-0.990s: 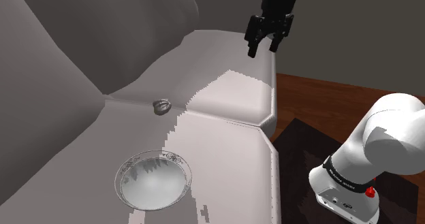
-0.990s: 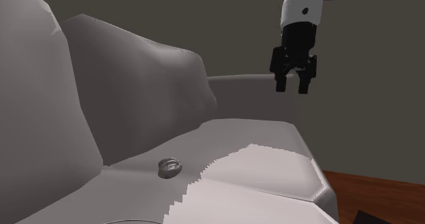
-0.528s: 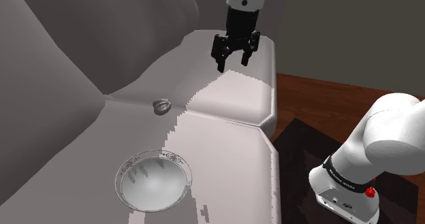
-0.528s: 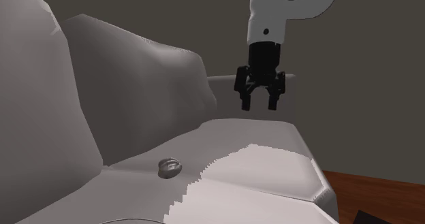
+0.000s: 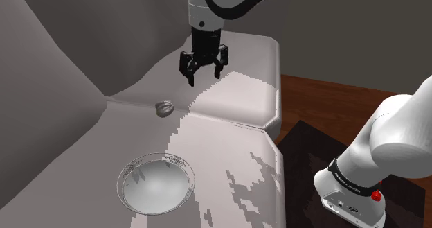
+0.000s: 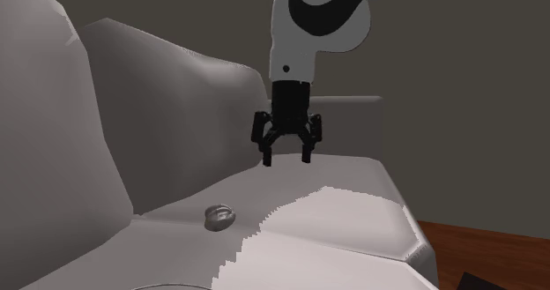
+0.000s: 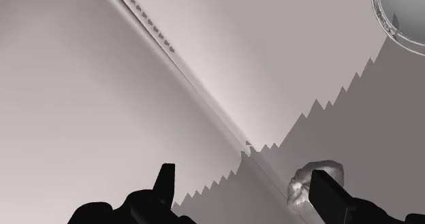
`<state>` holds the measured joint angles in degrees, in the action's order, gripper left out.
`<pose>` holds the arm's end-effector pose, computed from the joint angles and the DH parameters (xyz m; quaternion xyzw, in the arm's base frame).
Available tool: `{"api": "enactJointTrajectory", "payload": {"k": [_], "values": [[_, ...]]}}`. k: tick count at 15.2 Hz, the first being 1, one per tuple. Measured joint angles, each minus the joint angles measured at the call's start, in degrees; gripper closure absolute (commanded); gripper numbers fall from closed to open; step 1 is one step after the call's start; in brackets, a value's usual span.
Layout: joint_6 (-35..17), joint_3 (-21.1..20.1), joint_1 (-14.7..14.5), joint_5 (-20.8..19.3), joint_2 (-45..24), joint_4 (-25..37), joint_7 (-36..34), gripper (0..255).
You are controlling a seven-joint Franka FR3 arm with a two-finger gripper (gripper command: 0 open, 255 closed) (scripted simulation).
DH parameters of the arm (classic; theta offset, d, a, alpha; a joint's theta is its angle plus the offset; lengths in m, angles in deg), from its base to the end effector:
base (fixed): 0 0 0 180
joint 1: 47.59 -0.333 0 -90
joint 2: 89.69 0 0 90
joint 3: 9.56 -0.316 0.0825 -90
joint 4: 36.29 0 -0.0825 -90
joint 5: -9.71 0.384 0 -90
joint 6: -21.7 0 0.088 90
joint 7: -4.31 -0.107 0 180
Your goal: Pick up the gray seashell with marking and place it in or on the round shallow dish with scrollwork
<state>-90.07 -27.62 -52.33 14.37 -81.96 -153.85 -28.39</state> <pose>0.4763 0.2120 0.4970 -0.9946 0.1018 -0.0044 0.0216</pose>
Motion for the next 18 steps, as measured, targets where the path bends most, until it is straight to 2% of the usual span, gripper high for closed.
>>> {"api": "enactJointTrajectory", "payload": {"k": [5, 12, 18], "values": [[-2.96, -2.52, -1.64, -4.07, -10.63, 6.88, -6.27, 0], [-3.1, -3.1, -5.73, -10.7, -26.48, 20.97, -13.45, 0], [-6.19, -2.73, -6.41, -11.95, -29.45, 20.61, -14.45, 0]]}}
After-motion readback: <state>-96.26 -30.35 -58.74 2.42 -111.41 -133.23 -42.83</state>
